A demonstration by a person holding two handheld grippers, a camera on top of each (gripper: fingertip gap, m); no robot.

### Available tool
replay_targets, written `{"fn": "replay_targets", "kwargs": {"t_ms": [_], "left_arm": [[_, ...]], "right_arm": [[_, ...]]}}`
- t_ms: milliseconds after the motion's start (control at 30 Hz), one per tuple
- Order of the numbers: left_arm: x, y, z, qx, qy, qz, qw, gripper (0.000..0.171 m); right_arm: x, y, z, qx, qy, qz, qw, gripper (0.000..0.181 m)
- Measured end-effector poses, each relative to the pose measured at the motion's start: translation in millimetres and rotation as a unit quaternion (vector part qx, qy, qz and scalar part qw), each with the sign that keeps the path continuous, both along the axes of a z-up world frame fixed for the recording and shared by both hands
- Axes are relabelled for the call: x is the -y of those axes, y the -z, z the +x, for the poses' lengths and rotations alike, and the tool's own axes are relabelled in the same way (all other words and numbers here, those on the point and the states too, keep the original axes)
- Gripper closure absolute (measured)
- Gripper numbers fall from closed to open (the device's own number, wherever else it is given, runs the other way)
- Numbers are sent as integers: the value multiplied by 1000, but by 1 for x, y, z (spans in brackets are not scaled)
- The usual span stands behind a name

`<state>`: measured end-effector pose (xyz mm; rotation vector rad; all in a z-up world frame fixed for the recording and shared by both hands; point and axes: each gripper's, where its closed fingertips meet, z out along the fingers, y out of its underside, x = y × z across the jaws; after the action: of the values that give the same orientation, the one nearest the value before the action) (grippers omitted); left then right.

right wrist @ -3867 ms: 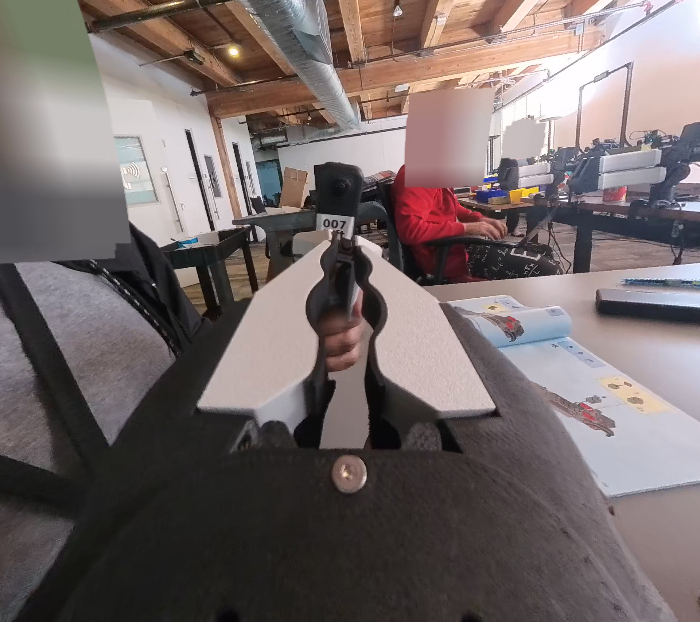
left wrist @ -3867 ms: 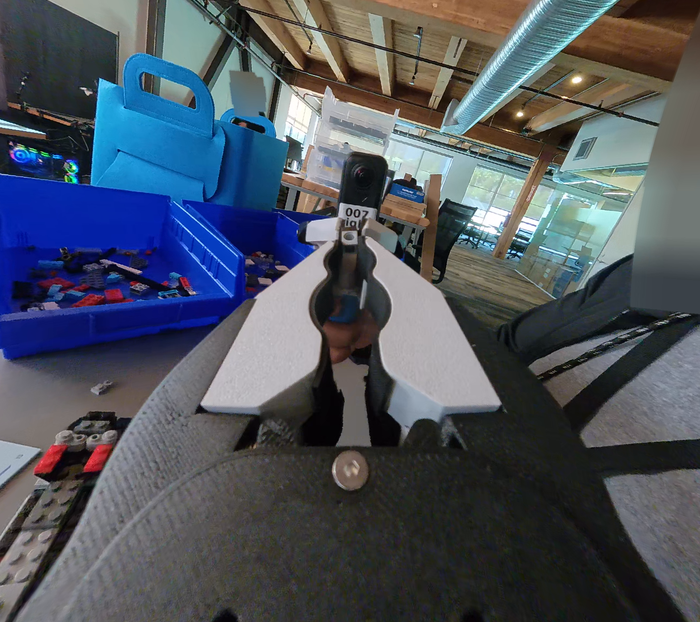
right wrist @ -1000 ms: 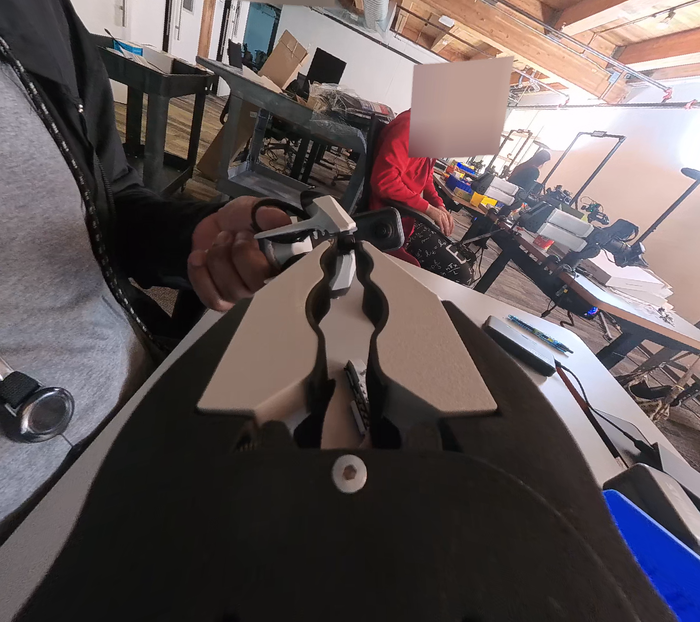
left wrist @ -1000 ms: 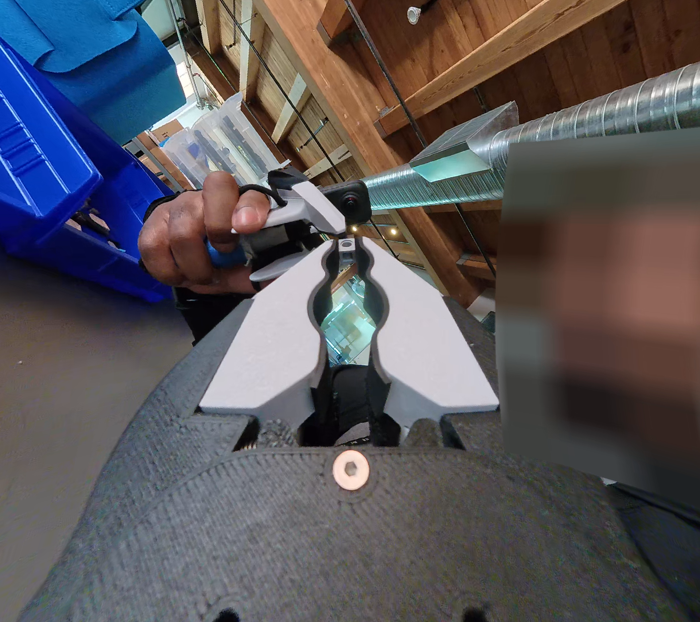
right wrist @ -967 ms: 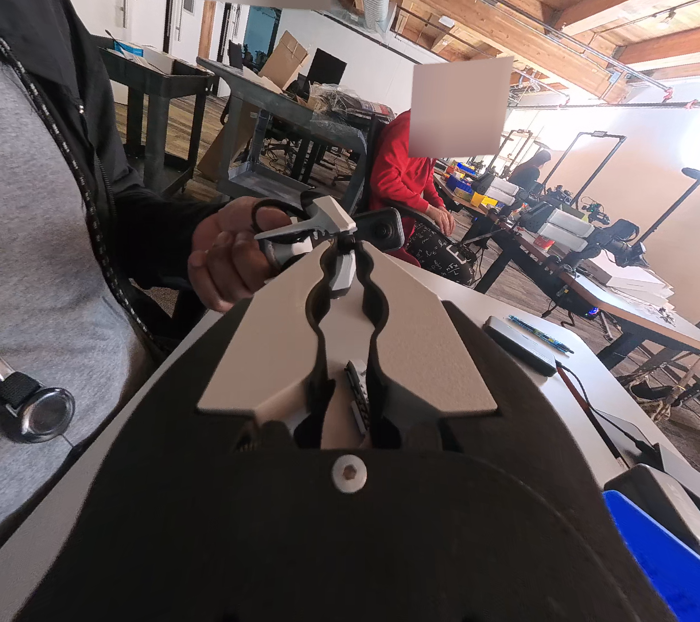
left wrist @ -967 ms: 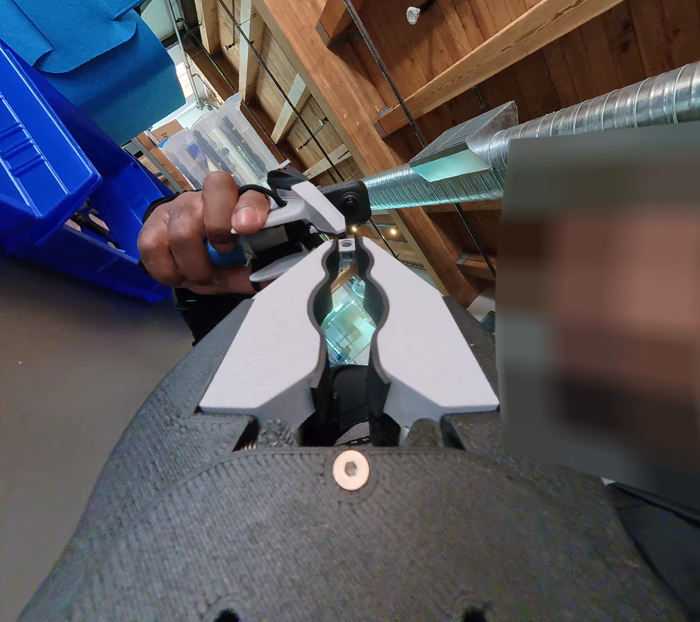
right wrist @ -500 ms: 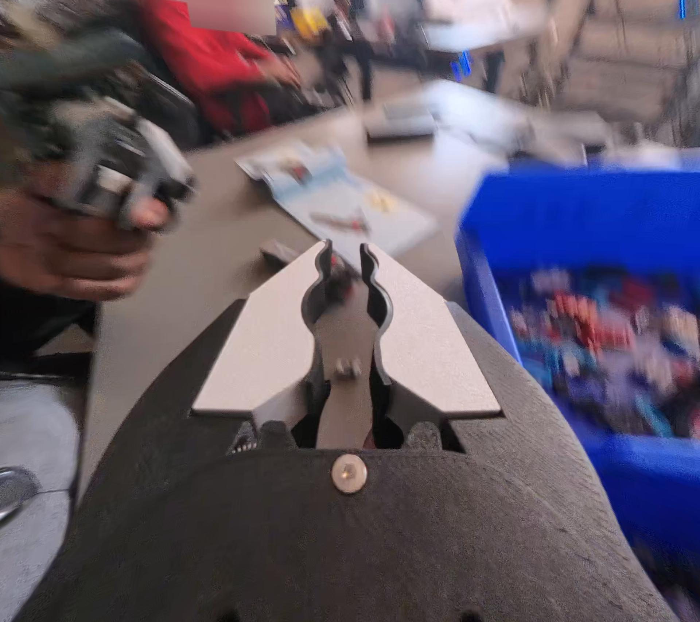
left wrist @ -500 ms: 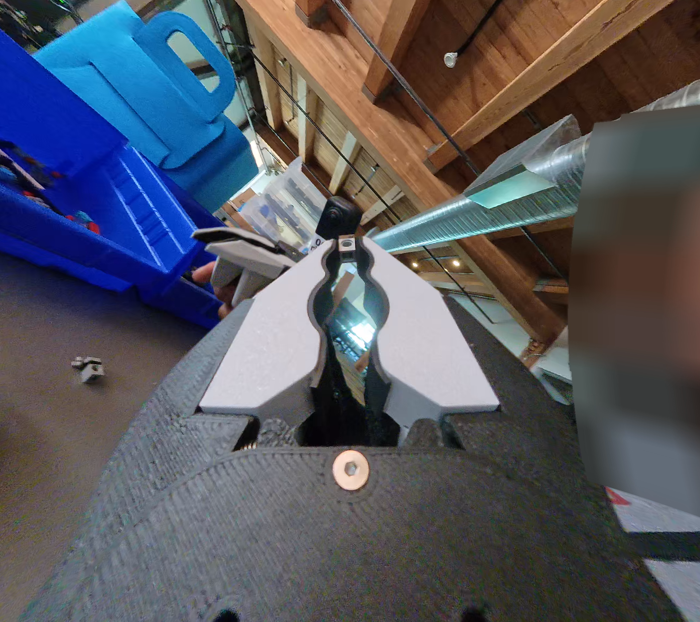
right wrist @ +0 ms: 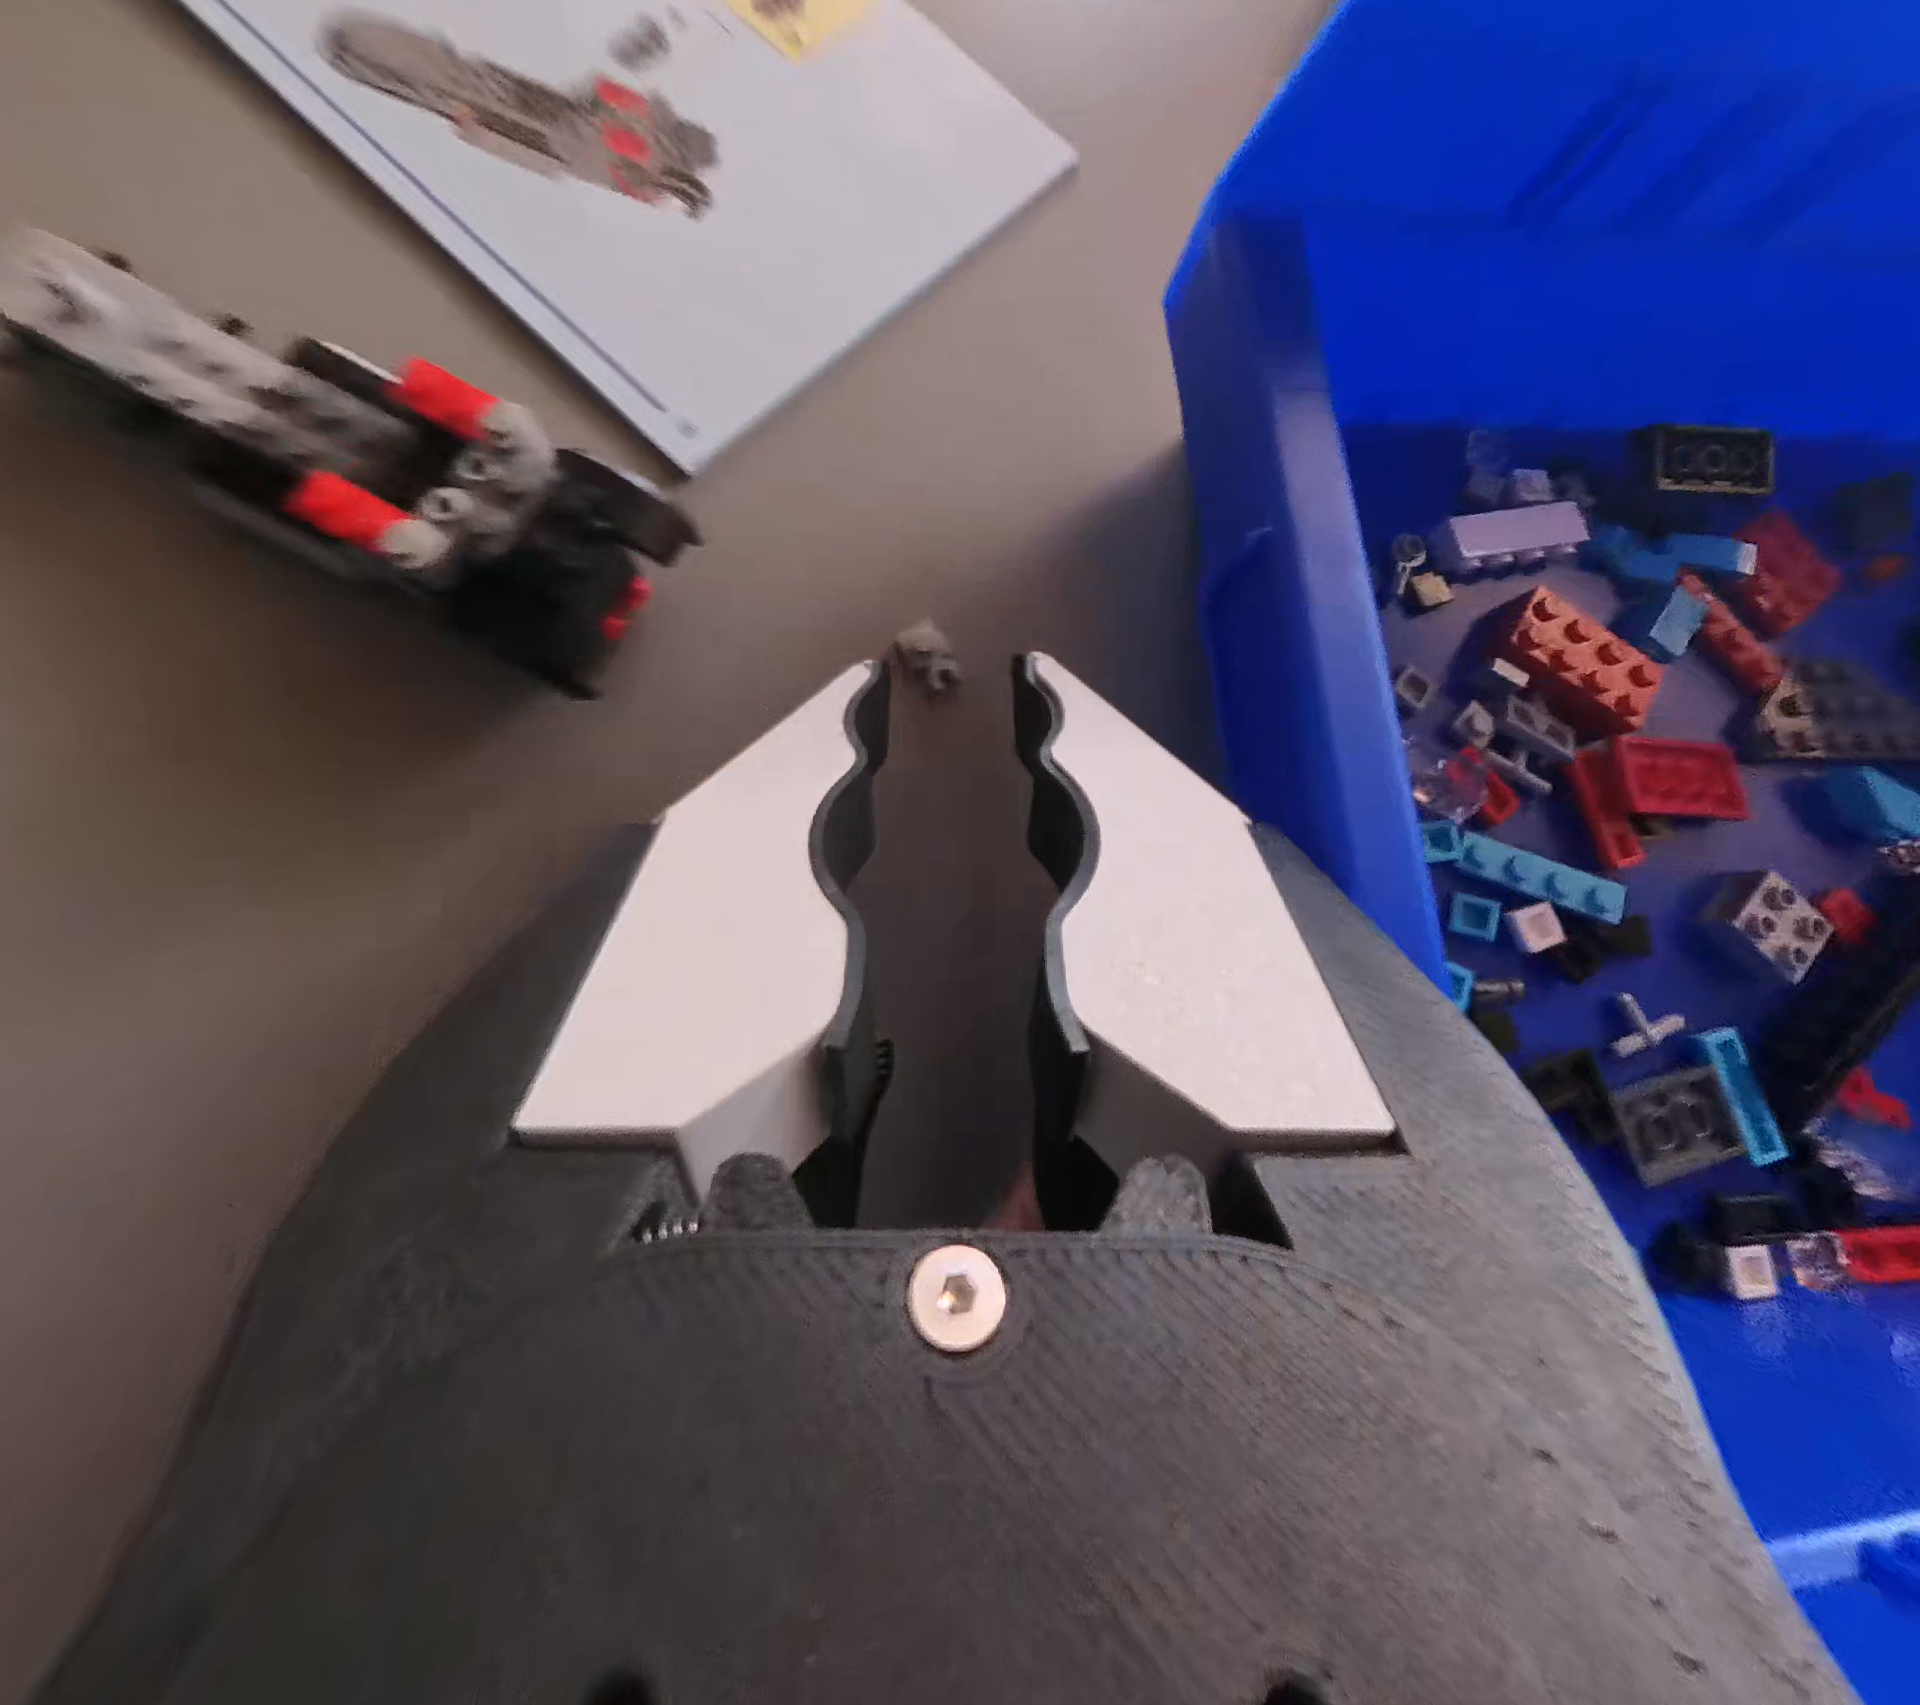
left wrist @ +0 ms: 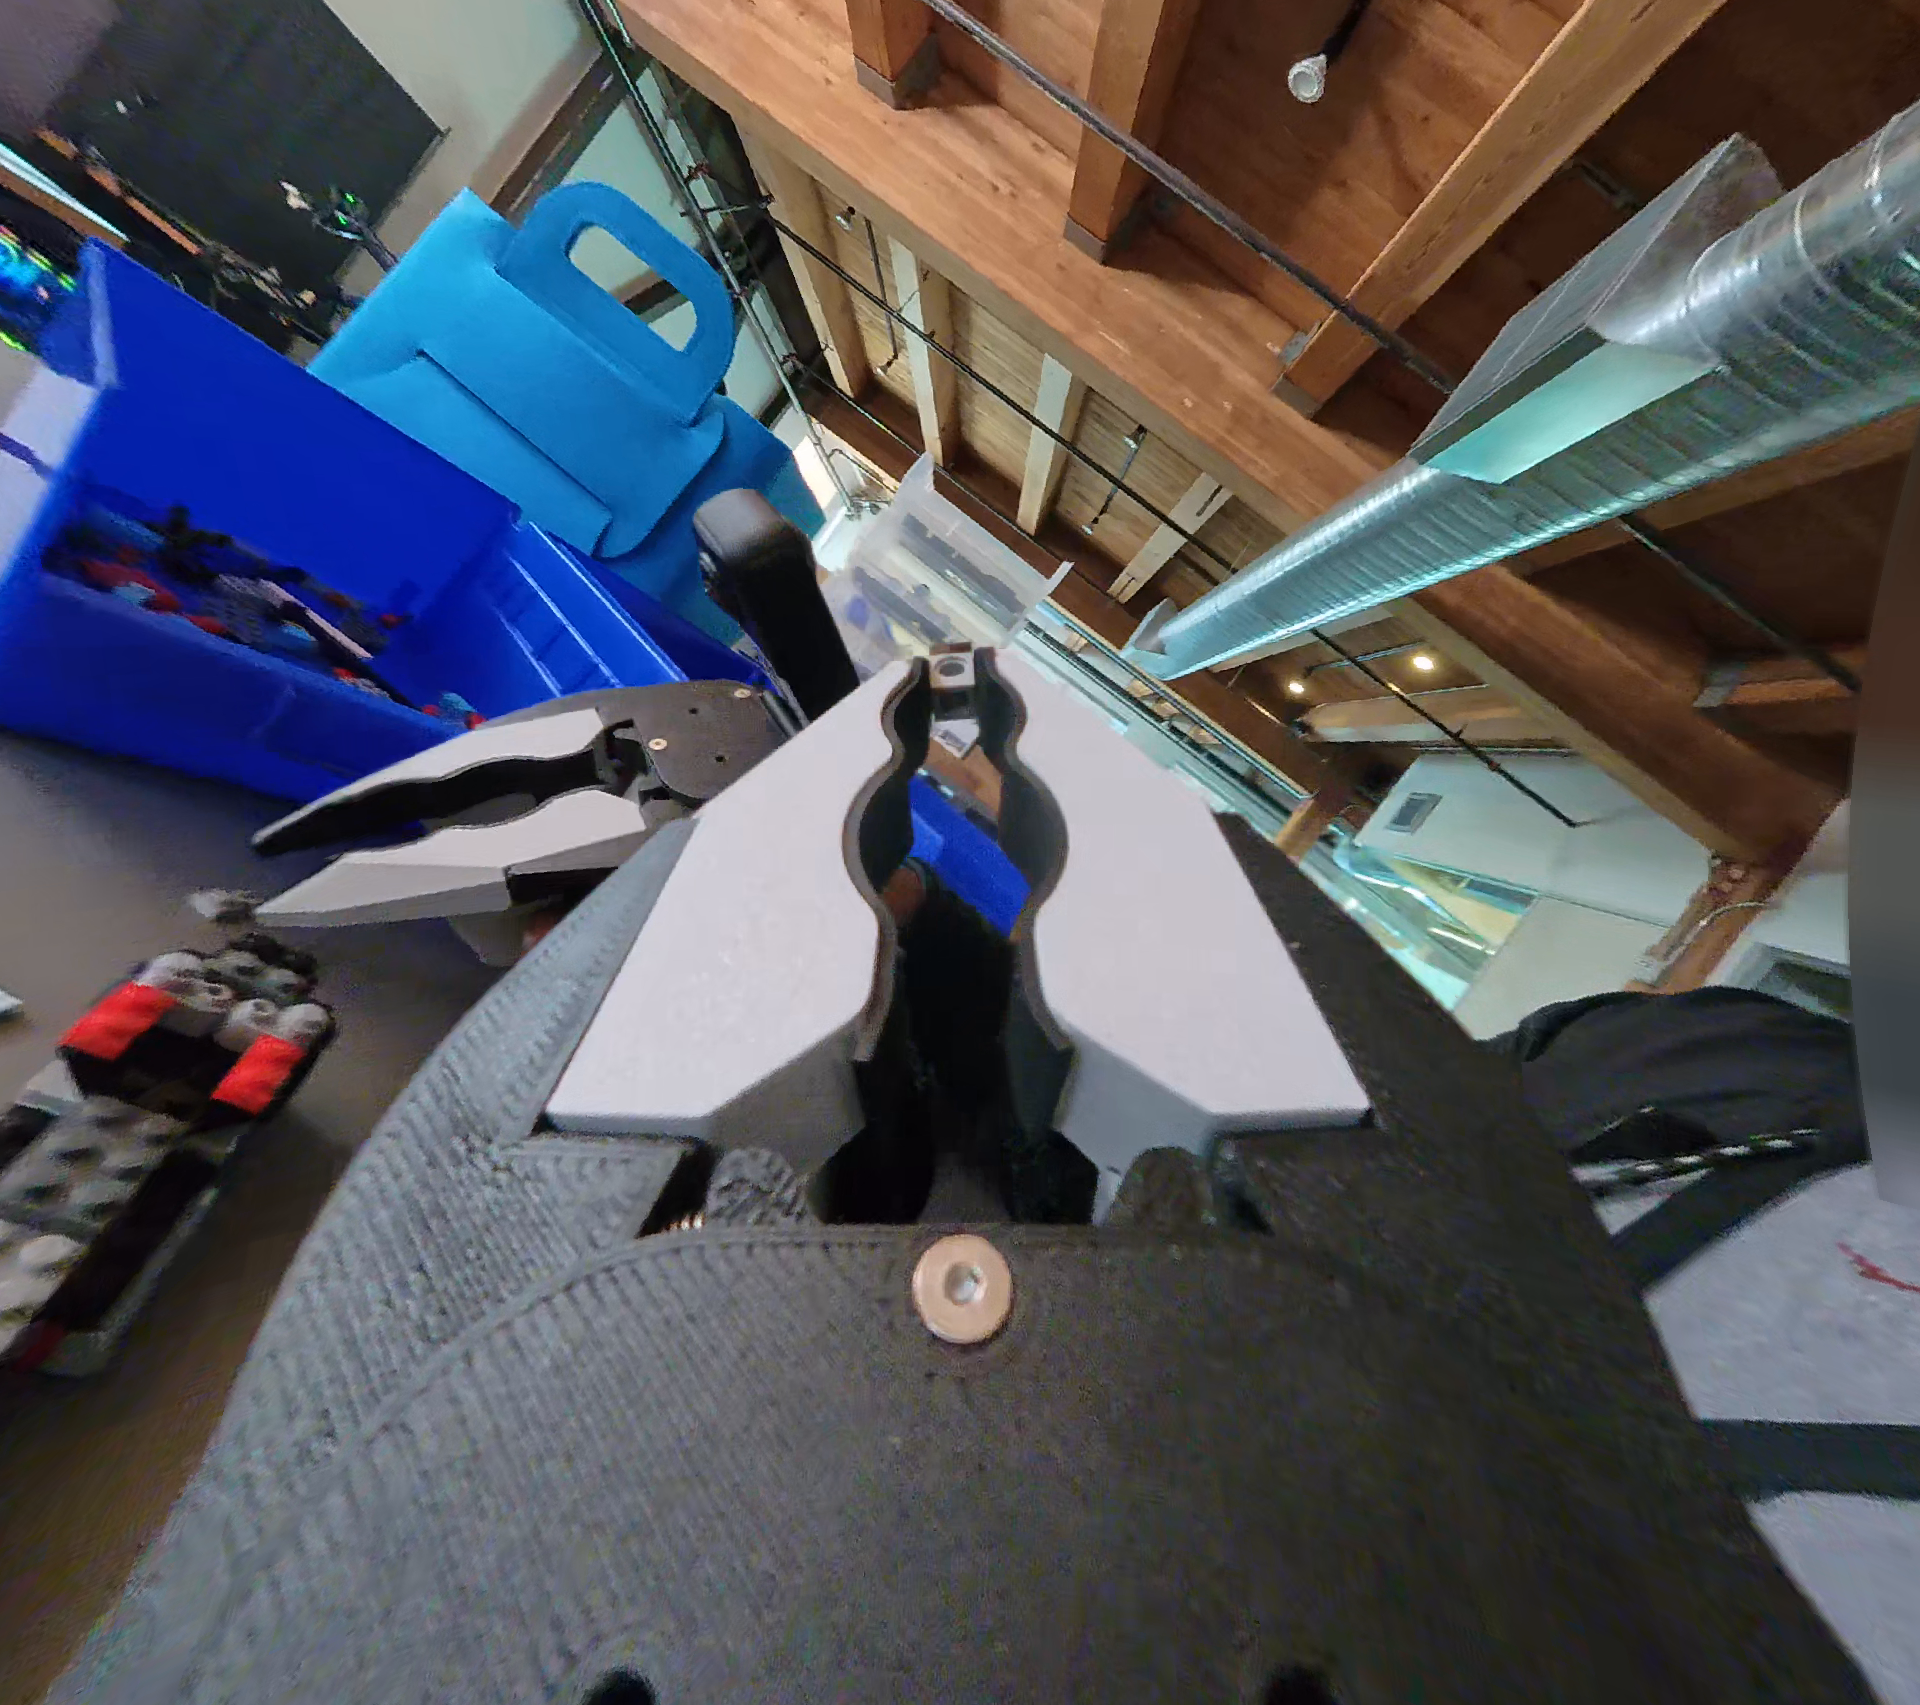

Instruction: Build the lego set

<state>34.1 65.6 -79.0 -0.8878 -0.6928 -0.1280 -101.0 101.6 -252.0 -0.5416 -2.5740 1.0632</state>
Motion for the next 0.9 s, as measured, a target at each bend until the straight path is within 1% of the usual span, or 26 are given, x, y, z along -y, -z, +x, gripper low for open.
{"fn": "replay_targets", "kwargs": {"t_ms": [100,233,333,467,533,600,700,800,833,900], "left_arm": [[7,1,0,-6,-7,3,1000,164],[11,2,0,-7,-10,3,1000,164],[10,2,0,-11,-10,1,1000,164],[6,1,-1,-19,-9,-8,1000,164],[4,3,-1,-22,-10,-15,1000,164],[2,4,-3,-24,-14,-20,999,164],[-1,5,-8,-25,-16,-22,999,164],[-11,5,-13,-25,-10,-31,999,164],[-16,5,-14,-25,-7,-38,999,164],[-26,2,-16,-31,-1,-56,998,164]], "right_arm": [[4,3,1,15,-12,0,1000,155],[6,4,-1,19,-21,6,1000,160],[6,5,-2,20,-21,7,1000,170],[4,2,-1,17,-20,0,1000,172],[3,-5,3,22,-20,-23,999,172],[0,-20,8,29,-20,-64,997,173],[-3,-62,22,38,-26,-163,986,173],[-9,-111,41,56,-44,-288,955,173],[-12,-124,46,64,-50,-324,943,174],[-16,-139,55,80,-61,-372,923,174]]}}
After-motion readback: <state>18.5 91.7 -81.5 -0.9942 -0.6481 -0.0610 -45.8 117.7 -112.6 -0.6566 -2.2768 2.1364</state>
